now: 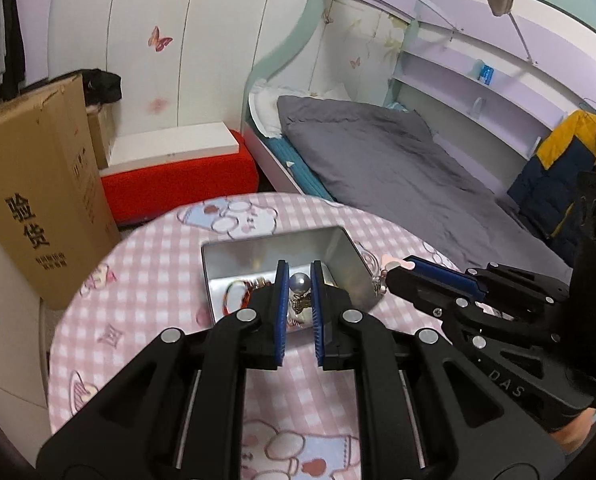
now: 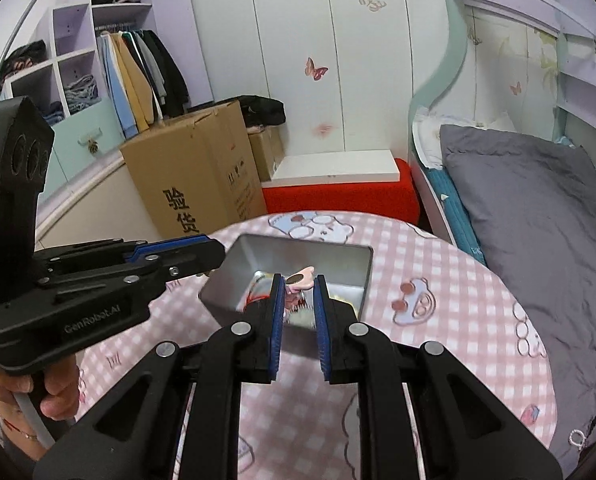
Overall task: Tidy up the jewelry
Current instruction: 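Carry the pearl charm into the metal box and open the left gripper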
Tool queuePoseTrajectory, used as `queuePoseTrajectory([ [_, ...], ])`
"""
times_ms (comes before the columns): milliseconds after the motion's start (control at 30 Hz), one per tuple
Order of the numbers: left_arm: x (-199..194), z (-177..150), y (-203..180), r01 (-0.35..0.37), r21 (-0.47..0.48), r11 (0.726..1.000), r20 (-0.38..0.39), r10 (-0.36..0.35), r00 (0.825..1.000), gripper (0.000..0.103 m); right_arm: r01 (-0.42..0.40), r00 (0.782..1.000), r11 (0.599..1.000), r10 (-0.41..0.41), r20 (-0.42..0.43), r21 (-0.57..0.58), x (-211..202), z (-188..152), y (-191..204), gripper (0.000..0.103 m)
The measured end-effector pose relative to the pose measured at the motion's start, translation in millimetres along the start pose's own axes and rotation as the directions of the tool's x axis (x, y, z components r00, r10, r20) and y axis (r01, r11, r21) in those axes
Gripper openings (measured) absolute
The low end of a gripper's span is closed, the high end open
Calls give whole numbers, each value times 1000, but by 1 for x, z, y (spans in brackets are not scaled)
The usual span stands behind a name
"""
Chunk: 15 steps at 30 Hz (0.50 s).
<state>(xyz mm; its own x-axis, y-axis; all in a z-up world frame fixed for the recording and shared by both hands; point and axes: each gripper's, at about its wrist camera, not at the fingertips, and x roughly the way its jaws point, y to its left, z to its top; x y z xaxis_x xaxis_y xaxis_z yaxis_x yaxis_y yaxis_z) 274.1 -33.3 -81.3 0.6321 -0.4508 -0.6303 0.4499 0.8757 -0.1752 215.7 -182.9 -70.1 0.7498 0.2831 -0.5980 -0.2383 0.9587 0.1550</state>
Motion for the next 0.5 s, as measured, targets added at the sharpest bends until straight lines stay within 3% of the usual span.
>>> queuePoseTrajectory([
  [500,49,3,18,-40,-26,999,-85,38,996,11,-12,999,999,14,-42,51,32,2,-17,13],
])
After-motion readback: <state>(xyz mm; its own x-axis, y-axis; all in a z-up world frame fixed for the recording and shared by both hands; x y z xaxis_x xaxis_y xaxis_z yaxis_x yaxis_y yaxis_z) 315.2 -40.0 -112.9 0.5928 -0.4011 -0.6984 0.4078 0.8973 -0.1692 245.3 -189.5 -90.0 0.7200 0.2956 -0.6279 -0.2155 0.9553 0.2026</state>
